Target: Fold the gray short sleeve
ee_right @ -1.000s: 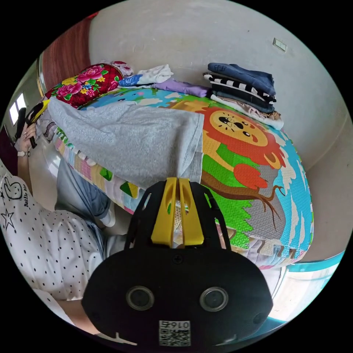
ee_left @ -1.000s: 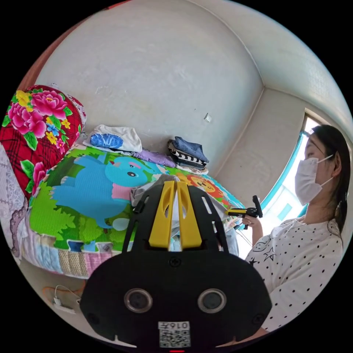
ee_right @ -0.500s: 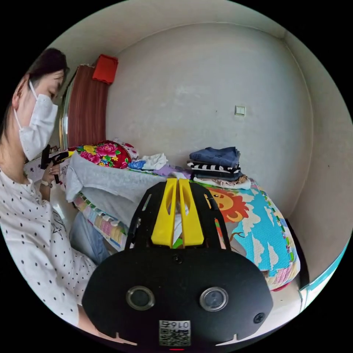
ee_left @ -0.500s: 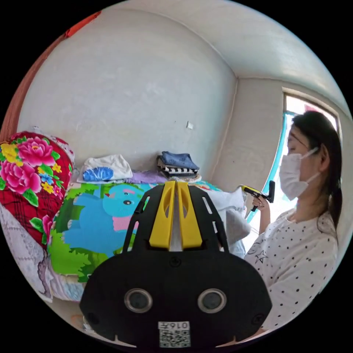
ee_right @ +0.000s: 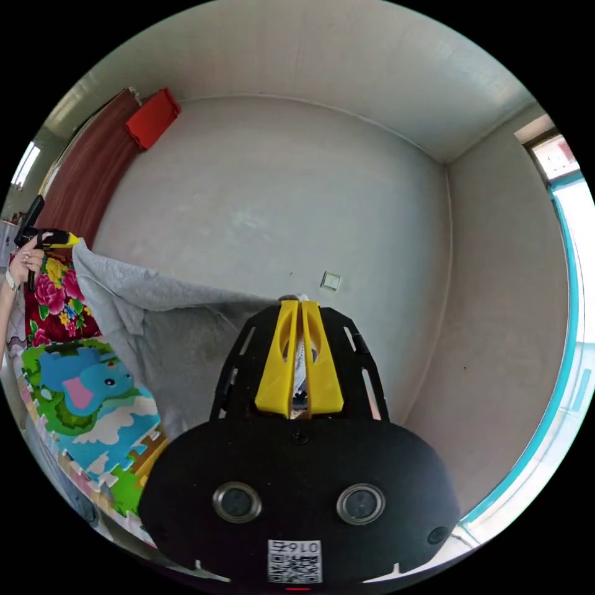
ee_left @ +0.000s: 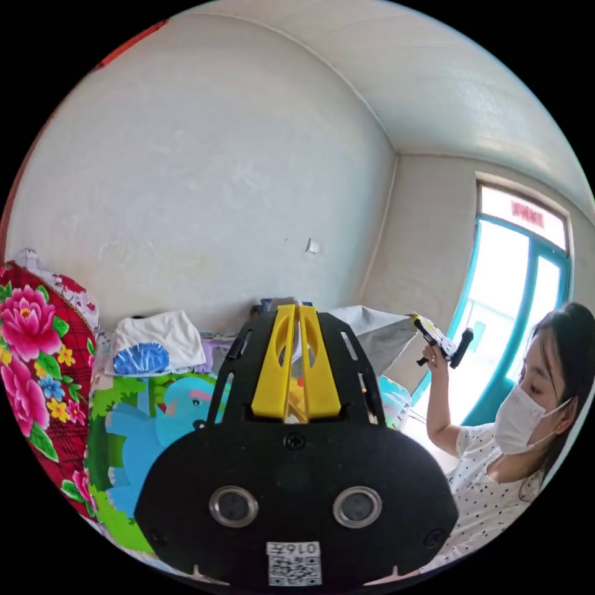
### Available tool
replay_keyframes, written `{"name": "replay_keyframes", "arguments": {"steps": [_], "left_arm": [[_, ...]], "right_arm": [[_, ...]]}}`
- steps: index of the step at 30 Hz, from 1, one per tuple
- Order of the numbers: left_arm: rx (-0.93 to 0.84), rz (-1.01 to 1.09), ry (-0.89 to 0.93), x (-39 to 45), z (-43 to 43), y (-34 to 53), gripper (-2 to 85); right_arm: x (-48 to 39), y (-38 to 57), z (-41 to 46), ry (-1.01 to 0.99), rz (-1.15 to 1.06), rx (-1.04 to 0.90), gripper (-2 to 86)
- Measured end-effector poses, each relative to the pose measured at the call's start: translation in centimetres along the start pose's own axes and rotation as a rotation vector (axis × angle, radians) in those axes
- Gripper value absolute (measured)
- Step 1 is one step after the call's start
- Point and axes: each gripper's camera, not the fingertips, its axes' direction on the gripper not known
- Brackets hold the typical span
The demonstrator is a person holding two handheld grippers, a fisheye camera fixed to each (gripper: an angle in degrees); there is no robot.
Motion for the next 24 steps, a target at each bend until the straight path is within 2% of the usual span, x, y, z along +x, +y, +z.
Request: {"name": "replay_keyframes", "arguments": {"steps": [1, 3, 7, 9, 11, 13, 16, 21, 24], "left_arm": [[-0.027, -0.021, -0.002, -0.7, 0.6, 0.9, -0.9], [-0.198, -0.092, 0.043, -3.8, 3.6, 5.2, -0.9], [-0.469, -0.226, 0.102, -8.8, 9.8, 13.4, -0.9], [-0.618, -0.368, -0.002, -11.8, 13.4, 18.7, -0.9], [-0.633, -0.380, -0.088, -12.2, 14.2, 21.2, -0.9], [-0.613, -0.334, -0.171, -11.2, 14.1, 22.5, -0.9], [-0.589, -0.149, -0.251, -6.7, 14.0, 23.9, -0.6], [-0.713, 0.221, 0.018, 5.1, 18.4, 29.5, 3.4], [-0.757, 0.311, 0.037, 9.6, 21.2, 32.9, 4.6]], "right_arm": [[-0.6, 0.7, 0.4, -0.041, -0.024, -0.044, 0.0], [-1.6, 2.8, 1.6, -0.142, -0.064, -0.136, 0.1], [-4.8, 10.1, 7.2, -0.389, -0.167, -0.534, 1.1], [-6.5, 13.6, 10.6, -0.393, -0.161, -0.727, 2.2], [-8.7, 17.5, 13.9, -0.266, -0.177, -0.908, 4.6], [-10.3, 19.0, 14.6, -0.180, -0.207, -0.947, 6.6], [-13.0, 19.2, 13.1, -0.203, -0.214, -0.847, 7.9], [-19.1, 19.4, 10.3, -0.499, -0.169, -0.683, 9.3], [-25.1, 20.6, 9.5, -0.727, -0.208, -0.632, 10.7]]}}
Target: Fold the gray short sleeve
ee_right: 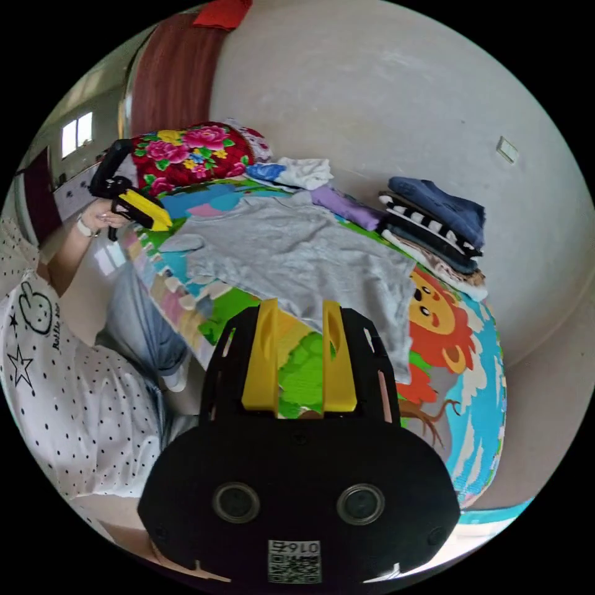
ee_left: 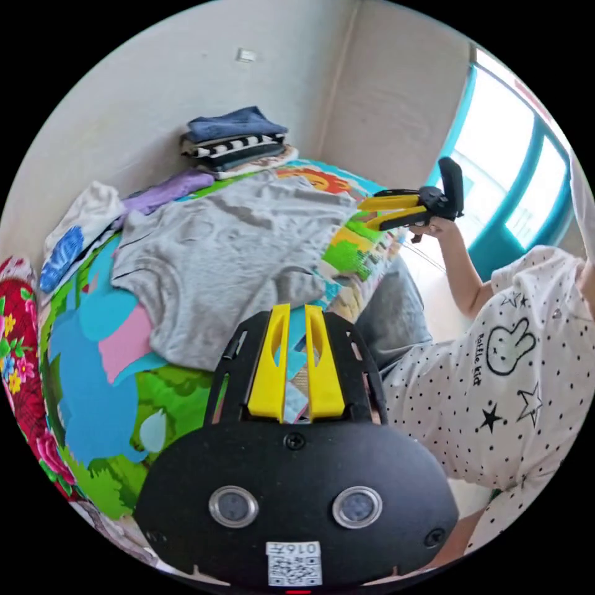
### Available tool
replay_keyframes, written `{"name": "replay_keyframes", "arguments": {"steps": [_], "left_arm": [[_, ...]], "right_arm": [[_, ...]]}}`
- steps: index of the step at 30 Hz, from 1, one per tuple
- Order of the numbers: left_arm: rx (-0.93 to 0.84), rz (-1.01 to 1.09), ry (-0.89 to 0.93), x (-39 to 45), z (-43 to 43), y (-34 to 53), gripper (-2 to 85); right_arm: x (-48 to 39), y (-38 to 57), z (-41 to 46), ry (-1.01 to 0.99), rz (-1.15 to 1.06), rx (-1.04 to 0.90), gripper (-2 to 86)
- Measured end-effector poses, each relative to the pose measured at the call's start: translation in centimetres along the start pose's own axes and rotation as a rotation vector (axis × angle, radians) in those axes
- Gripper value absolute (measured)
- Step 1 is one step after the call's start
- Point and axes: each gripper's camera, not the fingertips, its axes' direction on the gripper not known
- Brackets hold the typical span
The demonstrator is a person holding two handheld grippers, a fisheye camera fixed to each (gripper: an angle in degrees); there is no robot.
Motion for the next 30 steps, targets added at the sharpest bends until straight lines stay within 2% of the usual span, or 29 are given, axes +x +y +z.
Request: {"name": "replay_keyframes", "arguments": {"steps": [3, 8, 14, 17, 22, 26, 28, 30], "left_arm": [[-0.003, -0.070, -0.097, 1.3, 3.2, -0.3, 6.0], [0.006, -0.259, -0.108, -0.1, 6.2, 0.9, 6.7], [0.063, -0.382, -0.040, -0.4, 6.4, 4.3, 1.6], [0.103, -0.374, 0.018, -0.1, 5.2, 6.1, 0.0], [0.228, -0.454, -0.069, -1.1, 0.6, 10.1, 2.9], [0.140, -0.543, -0.222, -2.9, -1.0, 13.3, 7.4], [0.084, -0.572, -0.273, -3.4, -0.9, 14.5, 8.3], [0.050, -0.580, -0.236, -3.8, -0.5, 15.7, 9.4]], "right_arm": [[-4.3, -1.4, 4.3, -0.113, -0.064, 0.012, 11.7], [-8.5, -3.9, 11.1, -0.289, -0.015, 0.017, 11.2], [-9.9, -5.3, 16.1, -0.233, 0.072, 0.011, 8.6], [-10.1, -5.0, 17.2, -0.222, 0.085, 0.014, 5.0], [-9.0, -3.6, 16.0, -0.239, 0.086, 0.054, 0.9], [-6.7, -1.8, 15.3, -0.209, 0.202, 0.123, 0.8], [-7.3, -1.6, 16.0, -0.222, 0.159, 0.092, 1.7], [-8.6, -1.8, 17.4, -0.273, 0.086, 0.025, 3.6]]}}
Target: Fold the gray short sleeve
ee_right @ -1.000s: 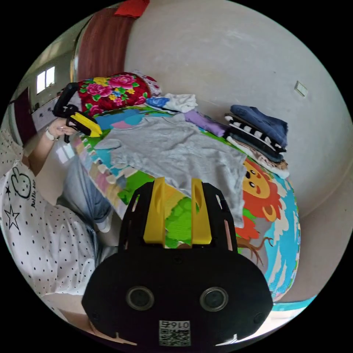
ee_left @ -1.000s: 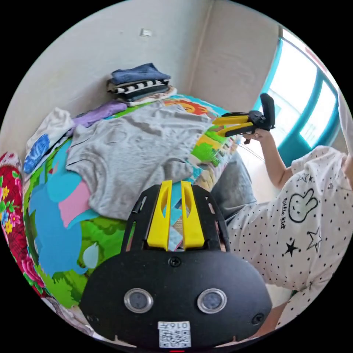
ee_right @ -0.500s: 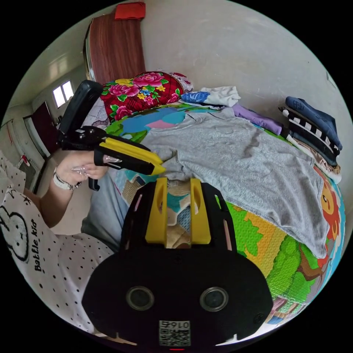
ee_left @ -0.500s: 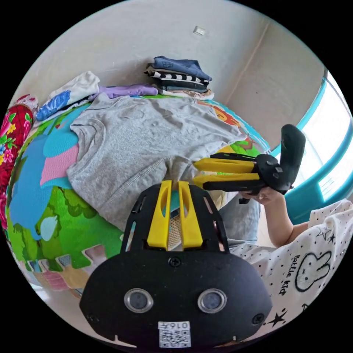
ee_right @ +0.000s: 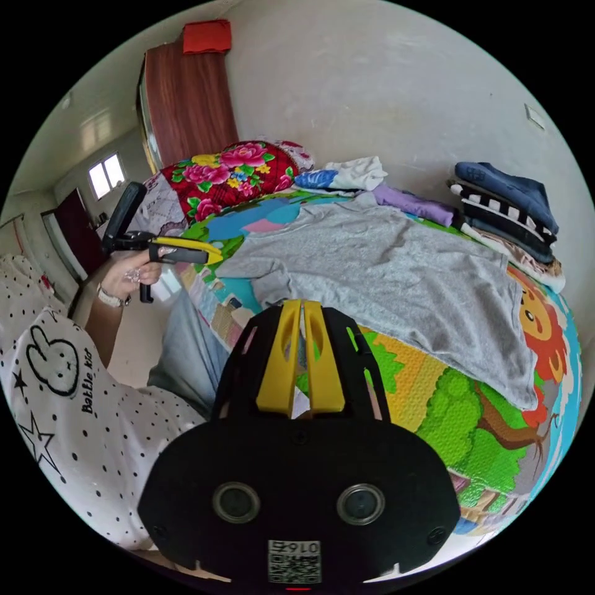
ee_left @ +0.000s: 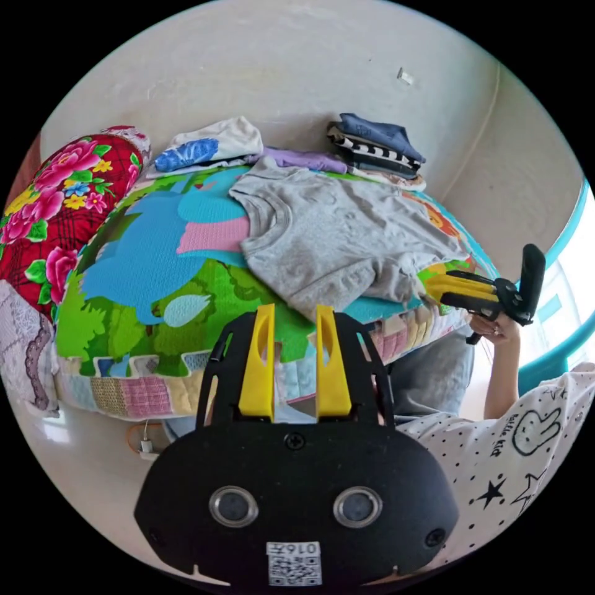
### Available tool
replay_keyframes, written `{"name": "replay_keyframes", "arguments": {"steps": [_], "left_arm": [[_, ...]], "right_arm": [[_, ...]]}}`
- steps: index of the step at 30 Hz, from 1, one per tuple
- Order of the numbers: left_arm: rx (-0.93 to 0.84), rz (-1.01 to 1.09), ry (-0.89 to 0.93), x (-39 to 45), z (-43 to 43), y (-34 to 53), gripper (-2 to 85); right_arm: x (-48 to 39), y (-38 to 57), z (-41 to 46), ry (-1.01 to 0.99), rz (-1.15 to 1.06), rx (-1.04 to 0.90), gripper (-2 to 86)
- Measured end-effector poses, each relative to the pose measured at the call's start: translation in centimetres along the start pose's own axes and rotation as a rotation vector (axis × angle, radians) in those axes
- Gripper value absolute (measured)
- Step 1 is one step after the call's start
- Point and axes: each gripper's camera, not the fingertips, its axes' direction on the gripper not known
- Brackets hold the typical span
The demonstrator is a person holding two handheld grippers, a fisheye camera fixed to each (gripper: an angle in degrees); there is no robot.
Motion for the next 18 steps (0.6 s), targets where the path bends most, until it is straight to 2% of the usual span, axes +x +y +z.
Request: {"name": "replay_keyframes", "arguments": {"steps": [2, 4, 10, 13, 15, 18], "left_arm": [[-0.015, 0.009, 0.071, -0.3, 0.4, 0.5, 10.0], [-0.010, 0.022, 0.113, -0.4, 0.6, 0.9, 10.1], [-0.006, 0.106, 0.107, -0.4, -0.6, 1.2, 0.3], [0.025, 0.162, 0.152, -1.5, -3.6, 0.9, -0.7], [0.123, 0.156, 0.243, -3.5, -6.8, 0.8, -0.9], [0.240, 0.000, 0.309, -7.3, -8.9, 1.0, -0.8]], "right_arm": [[-1.2, -0.1, 2.7, -0.044, -0.044, -0.075, 8.0], [-1.9, -0.1, 4.1, -0.014, -0.041, -0.062, 9.3], [-1.3, -0.2, 6.5, -0.004, 0.010, -0.024, 5.8], [-0.5, 0.4, 5.2, -0.094, -0.025, -0.013, 5.1], [0.7, 0.9, 3.7, -0.199, -0.026, 0.030, 4.9], [4.2, 2.2, 1.6, -0.394, 0.100, 0.161, 4.3]]}}
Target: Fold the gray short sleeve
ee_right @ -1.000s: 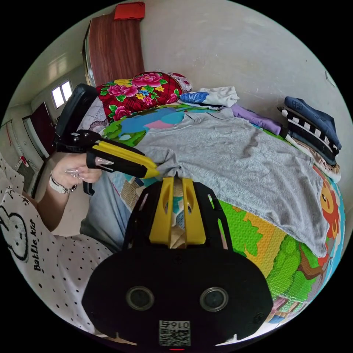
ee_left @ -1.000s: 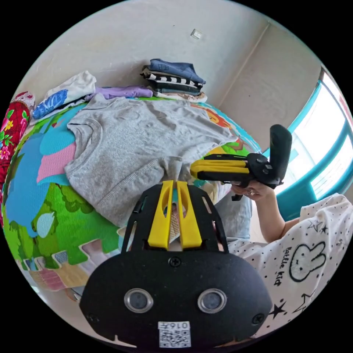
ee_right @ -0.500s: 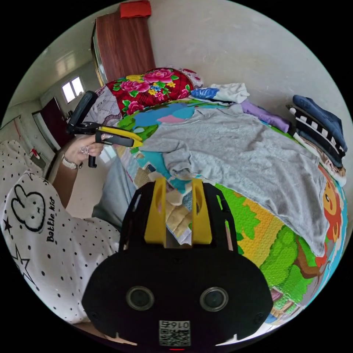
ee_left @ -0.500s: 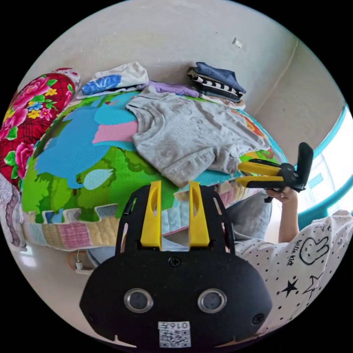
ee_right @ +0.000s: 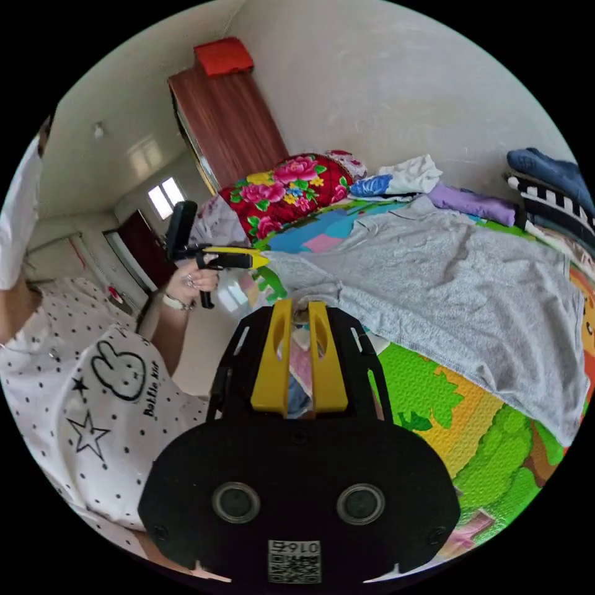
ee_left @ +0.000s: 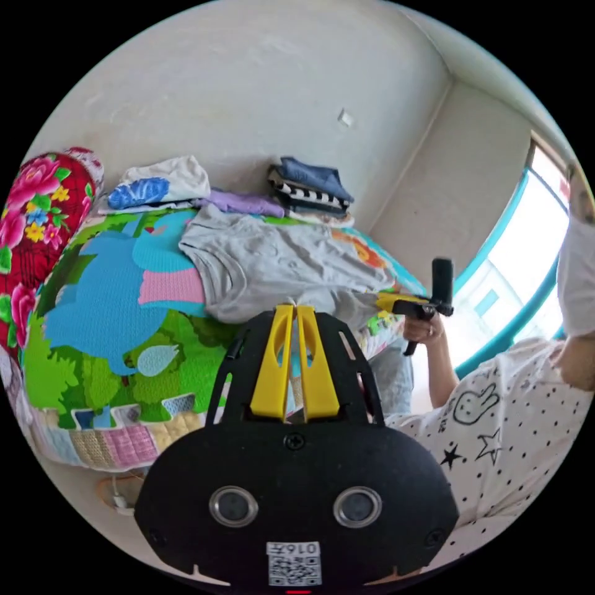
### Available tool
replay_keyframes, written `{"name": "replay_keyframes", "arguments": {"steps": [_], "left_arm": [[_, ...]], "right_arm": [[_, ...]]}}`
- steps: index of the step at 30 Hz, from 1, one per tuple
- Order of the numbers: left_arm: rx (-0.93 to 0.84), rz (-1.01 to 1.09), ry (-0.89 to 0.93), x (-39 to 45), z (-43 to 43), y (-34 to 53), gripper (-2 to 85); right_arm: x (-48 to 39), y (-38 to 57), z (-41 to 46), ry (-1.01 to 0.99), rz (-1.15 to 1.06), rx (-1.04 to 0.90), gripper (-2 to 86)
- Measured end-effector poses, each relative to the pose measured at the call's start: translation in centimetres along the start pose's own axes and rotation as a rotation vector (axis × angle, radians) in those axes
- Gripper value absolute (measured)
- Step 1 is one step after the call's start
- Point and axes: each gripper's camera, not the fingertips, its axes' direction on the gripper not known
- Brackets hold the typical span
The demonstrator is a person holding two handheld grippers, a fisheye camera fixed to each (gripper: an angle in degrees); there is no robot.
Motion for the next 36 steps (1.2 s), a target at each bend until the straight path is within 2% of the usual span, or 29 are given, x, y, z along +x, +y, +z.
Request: {"name": "replay_keyframes", "arguments": {"steps": [2, 5, 9, 13, 16, 20, 22, 28, 33, 34, 36], "left_arm": [[-0.003, -0.114, -0.038, -2.2, -0.3, 0.5, -0.7], [-0.111, -0.149, -0.065, -3.9, 0.0, 2.1, 0.6], [-0.216, -0.049, -0.027, -3.4, 0.0, 4.5, 5.1], [-0.306, 0.079, 0.017, -1.4, 0.6, 5.8, 7.5], [-0.395, 0.119, 0.073, -0.9, 1.8, 6.0, 8.0], [-0.340, 0.080, 0.167, -1.6, 2.0, 5.3, 6.5], [-0.325, 0.040, 0.189, -2.7, 1.7, 5.0, 1.1], [-0.222, 0.129, 0.427, -4.9, -3.9, 3.8, -0.9], [0.023, -0.033, 0.618, -10.9, -8.3, 0.6, -1.0], [0.045, -0.073, 0.619, -11.7, -8.5, -0.1, -1.0], [0.117, -0.284, 0.572, -15.0, -8.7, -2.9, -1.0]], "right_arm": [[4.4, 1.4, -1.8, -0.177, 0.246, 0.168, 3.3], [7.6, 3.7, -1.1, -0.259, 0.371, 0.172, 2.6], [6.5, 5.6, 0.0, -0.178, 0.291, 0.085, 3.8], [4.0, 6.9, 0.9, 0.035, 0.170, -0.016, 5.1], [3.2, 7.0, 1.8, 0.062, 0.144, -0.068, 3.9], [1.9, 6.6, 2.1, 0.037, 0.093, -0.066, 2.3], [1.0, 6.5, 2.1, 0.037, 0.055, -0.069, 2.0], [-2.6, 6.0, 1.4, 0.107, -0.112, -0.135, 1.9], [-3.9, 4.6, 1.0, 0.099, -0.184, -0.201, 2.4], [-3.8, 3.6, 0.7, 0.089, -0.181, -0.178, 2.7], [-2.9, 1.4, 0.0, 0.049, -0.116, -0.100, 3.3]]}}
